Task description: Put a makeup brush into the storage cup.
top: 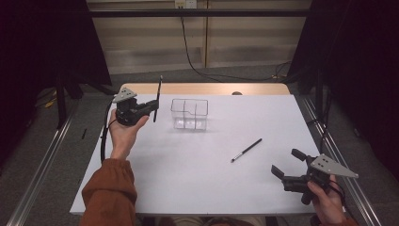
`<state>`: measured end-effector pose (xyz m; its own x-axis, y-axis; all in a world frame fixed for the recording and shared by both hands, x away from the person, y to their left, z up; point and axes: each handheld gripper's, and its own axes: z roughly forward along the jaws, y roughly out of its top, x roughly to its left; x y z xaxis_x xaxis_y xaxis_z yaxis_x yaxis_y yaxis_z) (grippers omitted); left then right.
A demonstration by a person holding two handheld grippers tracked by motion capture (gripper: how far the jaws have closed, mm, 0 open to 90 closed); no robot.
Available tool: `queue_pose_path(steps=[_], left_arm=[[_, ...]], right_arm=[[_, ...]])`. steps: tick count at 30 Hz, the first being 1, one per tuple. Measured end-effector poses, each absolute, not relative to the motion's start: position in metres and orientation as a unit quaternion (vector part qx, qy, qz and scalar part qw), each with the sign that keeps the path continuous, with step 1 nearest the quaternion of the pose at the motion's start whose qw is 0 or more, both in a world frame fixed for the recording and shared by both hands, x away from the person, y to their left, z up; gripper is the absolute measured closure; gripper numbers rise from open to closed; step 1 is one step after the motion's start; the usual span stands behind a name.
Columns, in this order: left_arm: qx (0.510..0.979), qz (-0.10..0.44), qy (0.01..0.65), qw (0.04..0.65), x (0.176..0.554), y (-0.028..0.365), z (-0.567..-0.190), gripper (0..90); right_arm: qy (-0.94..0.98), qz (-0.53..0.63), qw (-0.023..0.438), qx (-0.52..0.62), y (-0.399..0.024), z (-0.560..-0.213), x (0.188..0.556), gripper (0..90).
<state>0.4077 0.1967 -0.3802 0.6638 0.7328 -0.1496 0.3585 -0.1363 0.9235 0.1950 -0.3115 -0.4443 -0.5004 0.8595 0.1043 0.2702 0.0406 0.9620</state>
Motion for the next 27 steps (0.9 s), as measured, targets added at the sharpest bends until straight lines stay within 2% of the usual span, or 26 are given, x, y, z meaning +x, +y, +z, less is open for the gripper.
queue_pose_path(steps=[27], left_arm=[[0.734, 0.16, 0.341, 0.565, 0.42, 0.152, -0.365, 84.1]], right_arm=[[0.671, 0.549, 0.267, 0.42, -0.311, -0.444, 0.194, 0.0]])
